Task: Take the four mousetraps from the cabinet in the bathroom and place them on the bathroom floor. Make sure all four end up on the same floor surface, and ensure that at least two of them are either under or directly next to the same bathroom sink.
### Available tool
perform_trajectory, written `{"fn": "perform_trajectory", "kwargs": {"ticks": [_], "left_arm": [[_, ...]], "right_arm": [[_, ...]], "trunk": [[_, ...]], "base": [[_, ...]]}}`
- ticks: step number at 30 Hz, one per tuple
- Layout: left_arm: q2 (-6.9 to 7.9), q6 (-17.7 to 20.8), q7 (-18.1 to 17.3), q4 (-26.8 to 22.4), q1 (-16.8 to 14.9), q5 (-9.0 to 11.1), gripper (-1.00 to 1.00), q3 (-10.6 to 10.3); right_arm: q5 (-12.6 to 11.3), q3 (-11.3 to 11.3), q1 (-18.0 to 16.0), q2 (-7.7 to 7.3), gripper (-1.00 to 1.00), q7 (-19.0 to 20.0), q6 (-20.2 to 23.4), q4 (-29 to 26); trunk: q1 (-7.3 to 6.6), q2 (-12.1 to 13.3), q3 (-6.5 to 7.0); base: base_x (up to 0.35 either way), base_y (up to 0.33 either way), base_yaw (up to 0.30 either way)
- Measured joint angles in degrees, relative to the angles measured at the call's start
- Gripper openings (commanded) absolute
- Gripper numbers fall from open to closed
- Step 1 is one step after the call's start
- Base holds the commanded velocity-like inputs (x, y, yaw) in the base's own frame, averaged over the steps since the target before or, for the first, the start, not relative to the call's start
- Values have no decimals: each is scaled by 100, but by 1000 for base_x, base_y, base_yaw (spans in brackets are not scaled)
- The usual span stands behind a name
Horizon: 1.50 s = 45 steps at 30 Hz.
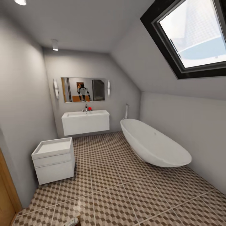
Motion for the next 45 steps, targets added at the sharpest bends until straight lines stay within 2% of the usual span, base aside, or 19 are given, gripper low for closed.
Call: {"fn": "perform_trajectory", "kwargs": {"ticks": [15, 23, 33, 45], "left_arm": [[49, -13, 43, -21, 0, -18, -100, 8], [55, -15, 54, -19, -1, -24, -100, 7], [69, -15, 138, -23, -1, -15, -100, 8], [73, -15, 247, -29, -1, -8, -100, 7]], "right_arm": [[-5, -1, 1, -1, -100, -2, 0, -1], [-9, -1, 1, -1, -100, 6, -8, -2], [-15, -1, 1, -1, -100, -27, -289, -2], [-16, -9, 1, 0, -100, -30, -325, -1]], "trunk": [[-2, -1, 0], [-3, -1, 0], [-3, -1, 0], [-3, -1, -1]], "base": [[38, -24, 244], [295, -74, 17], [334, -60, 1], [337, -96, 0]]}}
